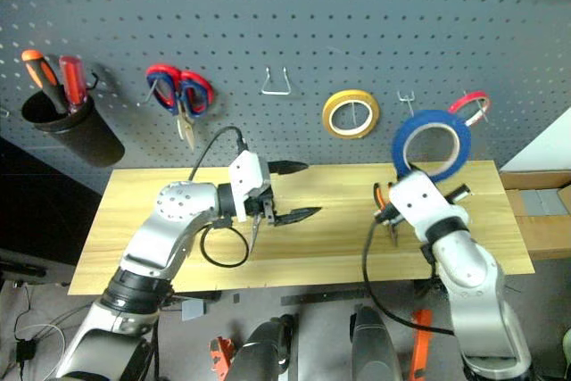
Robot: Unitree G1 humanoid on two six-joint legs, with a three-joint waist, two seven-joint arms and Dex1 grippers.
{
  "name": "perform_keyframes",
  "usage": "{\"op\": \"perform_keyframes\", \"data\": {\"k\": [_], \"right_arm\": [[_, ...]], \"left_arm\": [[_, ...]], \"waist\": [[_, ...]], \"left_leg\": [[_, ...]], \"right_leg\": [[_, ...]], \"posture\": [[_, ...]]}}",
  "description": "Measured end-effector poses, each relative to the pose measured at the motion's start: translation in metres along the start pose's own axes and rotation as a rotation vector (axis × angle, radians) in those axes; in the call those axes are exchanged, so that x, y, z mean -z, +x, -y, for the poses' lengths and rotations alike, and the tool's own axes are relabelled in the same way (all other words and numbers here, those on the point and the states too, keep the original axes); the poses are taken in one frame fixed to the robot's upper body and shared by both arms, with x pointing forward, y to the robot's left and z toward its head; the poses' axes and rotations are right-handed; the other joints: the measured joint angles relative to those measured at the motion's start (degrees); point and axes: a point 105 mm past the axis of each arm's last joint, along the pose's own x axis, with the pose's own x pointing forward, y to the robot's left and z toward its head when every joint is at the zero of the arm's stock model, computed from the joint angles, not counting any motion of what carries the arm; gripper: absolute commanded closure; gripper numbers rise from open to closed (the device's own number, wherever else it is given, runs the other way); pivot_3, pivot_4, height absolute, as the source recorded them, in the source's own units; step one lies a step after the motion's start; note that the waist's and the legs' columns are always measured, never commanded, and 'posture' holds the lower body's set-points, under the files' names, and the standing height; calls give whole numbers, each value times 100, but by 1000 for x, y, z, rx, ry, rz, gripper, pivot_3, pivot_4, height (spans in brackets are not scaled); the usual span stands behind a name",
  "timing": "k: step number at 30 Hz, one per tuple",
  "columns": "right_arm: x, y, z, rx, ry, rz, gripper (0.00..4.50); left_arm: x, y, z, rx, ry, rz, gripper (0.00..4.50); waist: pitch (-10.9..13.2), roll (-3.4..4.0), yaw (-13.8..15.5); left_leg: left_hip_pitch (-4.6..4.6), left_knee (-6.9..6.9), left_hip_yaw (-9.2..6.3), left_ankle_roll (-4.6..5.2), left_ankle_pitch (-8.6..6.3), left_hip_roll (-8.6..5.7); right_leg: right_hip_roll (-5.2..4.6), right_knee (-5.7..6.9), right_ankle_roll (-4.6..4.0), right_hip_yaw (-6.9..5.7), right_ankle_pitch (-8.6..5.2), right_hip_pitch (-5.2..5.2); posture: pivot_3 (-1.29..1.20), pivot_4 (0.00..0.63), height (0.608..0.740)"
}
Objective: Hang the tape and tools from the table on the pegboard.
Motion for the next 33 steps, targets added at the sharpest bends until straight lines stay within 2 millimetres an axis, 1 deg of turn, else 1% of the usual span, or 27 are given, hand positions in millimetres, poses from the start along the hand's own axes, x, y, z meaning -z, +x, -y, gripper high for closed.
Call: {"op": "perform_keyframes", "data": {"k": [2,3,7,10,13,18,20,21,24,26,27,28,30,32,33], "right_arm": [[-7,12,1,8,-2,42,4107],[-6,18,2,8,-4,43,4107],[5,41,-1,-16,33,29,4107],[17,57,5,-7,51,8,4107],[24,65,12,14,54,8,4108],[38,70,4,-14,80,-22,4108],[41,69,1,-22,87,-30,3386],[43,68,-1,-25,93,-35,3172],[57,56,-14,-56,114,-84,2134],[66,46,-24,-79,136,-132,1471],[69,40,-30,-90,153,-150,1135],[72,32,-37,-101,184,-177,741],[78,13,-57,-135,255,-244,84],[83,4,-73,-154,351,-316,35],[83,4,-78,-146,396,-345,35]], "left_arm": [[0,-1,-2,-7,-19,2,0],[-1,-1,-2,-9,-25,4,0],[0,-1,-4,-20,-41,4,0],[0,-1,-5,-29,-47,0,0],[-1,-2,-6,-35,-48,2,0],[-2,-3,-9,-56,-63,16,0],[-2,-4,-10,-67,-73,16,0],[-2,-5,-11,-70,-76,16,0],[-2,-6,-12,-76,-84,21,0],[0,-9,-12,-77,-83,13,0],[4,-12,-12,-75,-75,-5,0],[11,-18,-9,-60,-48,-46,0],[37,-35,-3,-34,-27,-156,0],[56,-47,0,-21,-43,-228,0],[61,-50,0,-13,-51,-247,0]], "waist": [[0,0,-15],[0,0,-20],[0,-1,-30],[0,-1,-29],[0,-1,-30],[0,0,-32],[0,-1,-32],[0,-1,-32],[0,-1,-25],[-1,0,-24],[-1,0,-24],[-3,2,-34],[-4,6,-84],[-3,6,-104],[-4,6,-102]], "left_leg": [[0,0,4,-12,7,1],[-1,0,6,-12,7,1],[-8,-4,11,-13,8,2],[-11,-6,18,-14,8,1],[-11,-6,20,-14,8,1],[-10,-6,25,-14,7,1],[-10,-6,26,-14,7,1],[-10,-6,26,-14,7,1],[-11,-5,27,-14,7,0],[-9,-6,28,-14,7,1],[-9,-7,28,-14,7,2],[-7,-10,28,-14,7,4],[-1,-17,32,-14,6,7],[-1,-9,41,-11,5,7],[-1,-4,41,1,0,6]], "right_leg": [[2,-2,-2,2,1,-1],[1,-2,-2,3,1,-2],[0,-1,-4,3,2,-16],[-3,-2,-4,8,2,-22],[-3,-2,-4,9,2,-23],[-2,0,-4,15,2,-25],[-2,2,-4,16,2,-26],[-2,2,-4,16,2,-26],[-2,3,-4,19,2,-27],[-2,4,-4,20,2,-27],[-1,4,-4,21,2,-28],[2,7,-4,24,2,-31],[11,10,-5,41,2,-38],[13,15,-11,56,7,-42],[13,16,-10,60,16,-42]], "posture": [[-207,291,740],[-207,291,740],[-187,285,740],[-181,283,740],[-181,283,740],[-178,289,740],[-176,291,740],[-175,291,740],[-170,289,740],[-169,288,740],[-171,288,740],[-171,288,740],[-178,291,740],[-179,291,740],[-179,291,740]]}}
